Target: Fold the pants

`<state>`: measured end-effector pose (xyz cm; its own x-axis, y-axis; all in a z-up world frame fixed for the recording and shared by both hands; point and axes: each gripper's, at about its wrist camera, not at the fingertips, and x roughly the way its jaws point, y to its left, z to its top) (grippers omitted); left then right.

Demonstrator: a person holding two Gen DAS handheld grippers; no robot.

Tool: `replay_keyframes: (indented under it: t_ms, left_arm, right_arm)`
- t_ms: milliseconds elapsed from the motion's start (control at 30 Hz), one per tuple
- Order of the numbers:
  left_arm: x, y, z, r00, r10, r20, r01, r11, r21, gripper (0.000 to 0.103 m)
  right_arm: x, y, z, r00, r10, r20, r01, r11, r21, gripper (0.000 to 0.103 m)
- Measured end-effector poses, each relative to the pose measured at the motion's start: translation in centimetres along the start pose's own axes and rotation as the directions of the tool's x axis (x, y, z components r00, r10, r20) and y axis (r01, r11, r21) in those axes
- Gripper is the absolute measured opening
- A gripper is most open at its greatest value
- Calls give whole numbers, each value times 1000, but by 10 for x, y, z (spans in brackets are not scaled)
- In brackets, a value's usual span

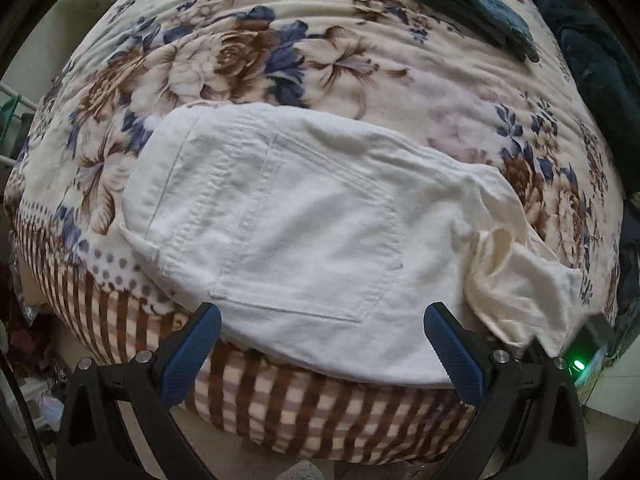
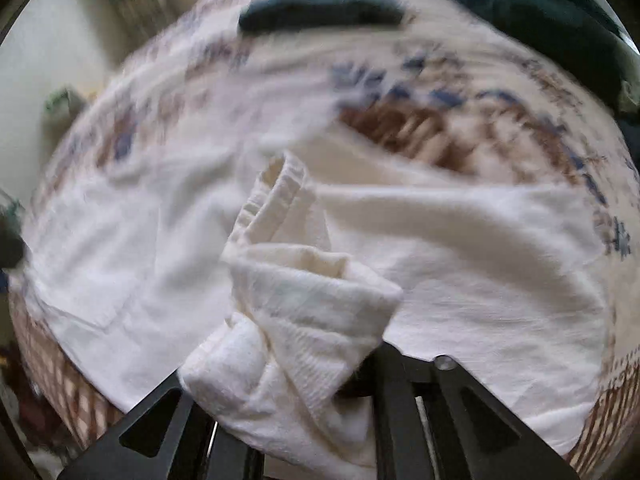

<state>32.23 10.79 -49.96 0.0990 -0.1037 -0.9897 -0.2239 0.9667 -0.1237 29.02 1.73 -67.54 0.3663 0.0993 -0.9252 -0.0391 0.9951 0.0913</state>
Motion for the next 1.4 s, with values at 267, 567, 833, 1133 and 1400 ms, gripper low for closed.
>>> replay_keyframes:
  t_ms: [267,567,833,1133,1400]
  left_arm:
    - [12,-46,19,994,-109,1,109,994,21,103]
    - [75,-169,43,1000,-8,-13,11,958,285,103]
    - [114,-132,40,991,50,-123,-32,989,142,103]
    - [59,-137,-18,995,70,-69,-56,979,195,103]
    - [98,-98,-43,982,142,-121,-130,986,108,103]
  right_arm:
    - [-50,-61,8,927,376,-4,-366,905,218,90]
    - [-73,-217,-29,978,197,-63,-133,833,537,91]
    - [-9,-258,-72,921,162,-354,10,899,438,91]
    - [-38,-281,-4,915,313,-256,-183,885,429,69]
    - [34,-269,81,917,216,-337,-139,961,238,44]
